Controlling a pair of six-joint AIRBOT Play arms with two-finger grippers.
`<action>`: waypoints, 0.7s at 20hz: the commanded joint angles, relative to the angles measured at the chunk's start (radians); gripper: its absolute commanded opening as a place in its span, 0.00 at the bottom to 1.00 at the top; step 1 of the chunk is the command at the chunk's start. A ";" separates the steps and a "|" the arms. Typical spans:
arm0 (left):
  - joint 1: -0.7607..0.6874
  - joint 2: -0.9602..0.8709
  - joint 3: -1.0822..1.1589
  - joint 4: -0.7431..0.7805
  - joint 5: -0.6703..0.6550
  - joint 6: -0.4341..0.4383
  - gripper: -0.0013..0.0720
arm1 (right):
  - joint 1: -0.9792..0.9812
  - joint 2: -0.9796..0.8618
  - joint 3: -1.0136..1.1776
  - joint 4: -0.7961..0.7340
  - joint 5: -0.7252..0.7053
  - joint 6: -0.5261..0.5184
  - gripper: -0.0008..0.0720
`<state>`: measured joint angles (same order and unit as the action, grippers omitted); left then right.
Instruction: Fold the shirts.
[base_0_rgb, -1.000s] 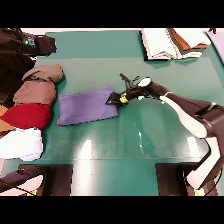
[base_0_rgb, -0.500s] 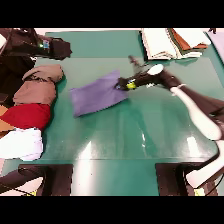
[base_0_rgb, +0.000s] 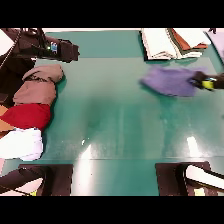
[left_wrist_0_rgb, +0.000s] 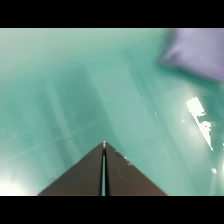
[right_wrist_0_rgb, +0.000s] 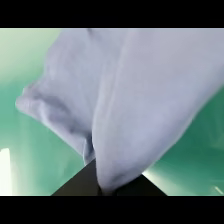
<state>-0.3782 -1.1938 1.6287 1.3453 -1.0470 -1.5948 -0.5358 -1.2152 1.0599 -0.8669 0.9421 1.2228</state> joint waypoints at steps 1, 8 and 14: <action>-0.002 -0.001 0.000 0.000 0.026 -0.029 0.05 | -0.312 0.111 -0.108 -0.052 -0.037 0.000 0.03; -0.002 -0.001 0.000 -0.003 0.029 -0.030 0.05 | -0.459 0.188 -0.259 -0.155 -0.054 0.012 0.03; -0.002 -0.001 0.000 -0.003 0.028 -0.027 0.05 | -0.320 0.246 -0.294 -0.368 0.014 0.124 0.51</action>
<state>-0.3798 -1.1938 1.6287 1.3426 -1.0180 -1.6238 -0.8951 -0.9958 0.7815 -1.1328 0.9218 1.2922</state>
